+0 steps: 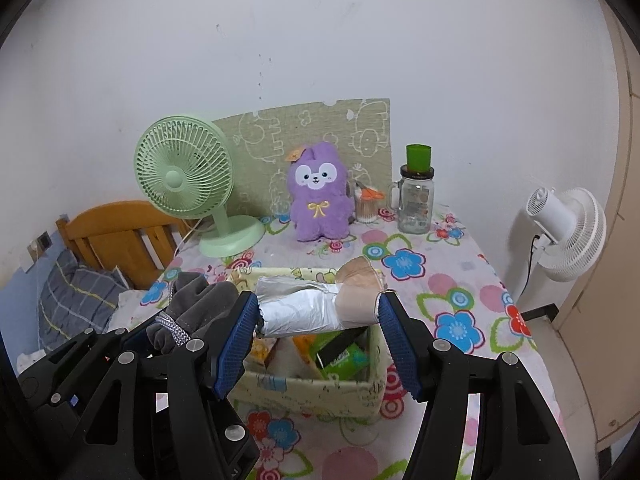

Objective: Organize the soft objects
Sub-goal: 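Lift the glove and white roll with both tools over the box opening, then lower the glove and white roll into the box and open both tools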

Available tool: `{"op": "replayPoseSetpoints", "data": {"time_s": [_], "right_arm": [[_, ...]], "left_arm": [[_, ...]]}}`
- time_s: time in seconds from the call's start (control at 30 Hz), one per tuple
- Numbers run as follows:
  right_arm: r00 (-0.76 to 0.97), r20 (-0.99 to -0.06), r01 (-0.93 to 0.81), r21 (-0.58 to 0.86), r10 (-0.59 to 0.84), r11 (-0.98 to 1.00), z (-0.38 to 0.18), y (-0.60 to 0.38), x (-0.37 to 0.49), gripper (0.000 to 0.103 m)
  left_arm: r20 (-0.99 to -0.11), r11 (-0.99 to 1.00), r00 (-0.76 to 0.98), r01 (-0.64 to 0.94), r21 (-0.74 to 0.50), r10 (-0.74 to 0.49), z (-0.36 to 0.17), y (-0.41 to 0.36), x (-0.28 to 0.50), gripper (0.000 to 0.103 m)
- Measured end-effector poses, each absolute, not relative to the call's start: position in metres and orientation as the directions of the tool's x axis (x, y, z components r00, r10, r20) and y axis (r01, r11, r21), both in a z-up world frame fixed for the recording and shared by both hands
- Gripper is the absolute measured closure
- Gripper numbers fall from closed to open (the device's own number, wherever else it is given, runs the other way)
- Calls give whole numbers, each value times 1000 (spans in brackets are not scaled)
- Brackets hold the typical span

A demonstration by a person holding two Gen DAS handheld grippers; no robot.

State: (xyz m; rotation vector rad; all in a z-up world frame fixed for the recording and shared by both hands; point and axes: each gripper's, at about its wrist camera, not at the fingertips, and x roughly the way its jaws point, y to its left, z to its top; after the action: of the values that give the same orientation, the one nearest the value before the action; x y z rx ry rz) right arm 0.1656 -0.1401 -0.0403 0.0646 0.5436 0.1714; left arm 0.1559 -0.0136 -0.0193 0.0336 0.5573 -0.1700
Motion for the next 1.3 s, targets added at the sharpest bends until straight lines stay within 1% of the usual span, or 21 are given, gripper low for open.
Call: {"op": "replayPoseSetpoints", "data": {"time_s": [0.33,0.57,0.6,0.67,0.73,0.77,0.83,0.87,0.93,1.2,1.27,1.3], "right_arm": [[823,-536,-151,109,186,982,-53,-136,202,37],[801,-565,-160,115,197,980,-70,-131,227,37],[798,-568,-165,115,201,980,-72,-130,230,37],[792,-573,-173,120,210,978,-77,-129,236,37],[787,-580,-171,124,211,977,-81,-129,242,37],[783,-584,-170,128,213,977,-84,-129,245,37],[775,-594,-168,133,214,977,-89,-128,250,37],[772,-599,-168,134,215,977,-91,-128,252,37],[766,-605,-169,136,217,976,-95,-127,255,37],[759,-614,-179,127,218,976,-103,-121,261,36],[752,-620,-182,130,223,975,-104,-121,262,30],[752,-618,-183,139,229,973,-104,-121,261,23]], "left_arm": [[-555,987,818,161,-29,-150,-35,-10,194,55],[-598,987,786,145,-64,-154,-54,-4,223,55],[-605,987,780,145,-74,-160,-58,-3,227,54],[-614,985,771,150,-85,-170,-62,-2,232,50],[-621,984,763,158,-87,-177,-66,-3,235,37],[-622,983,762,161,-86,-179,-68,-4,236,35],[-626,983,758,167,-83,-182,-71,-5,238,25],[-629,982,756,169,-82,-182,-72,-6,239,23],[-635,982,750,171,-79,-182,-75,-6,241,15],[-655,987,740,147,-65,-153,-83,1,244,6],[-654,988,742,143,-61,-148,-83,2,243,6],[-653,988,743,141,-60,-146,-82,2,242,5]]}}
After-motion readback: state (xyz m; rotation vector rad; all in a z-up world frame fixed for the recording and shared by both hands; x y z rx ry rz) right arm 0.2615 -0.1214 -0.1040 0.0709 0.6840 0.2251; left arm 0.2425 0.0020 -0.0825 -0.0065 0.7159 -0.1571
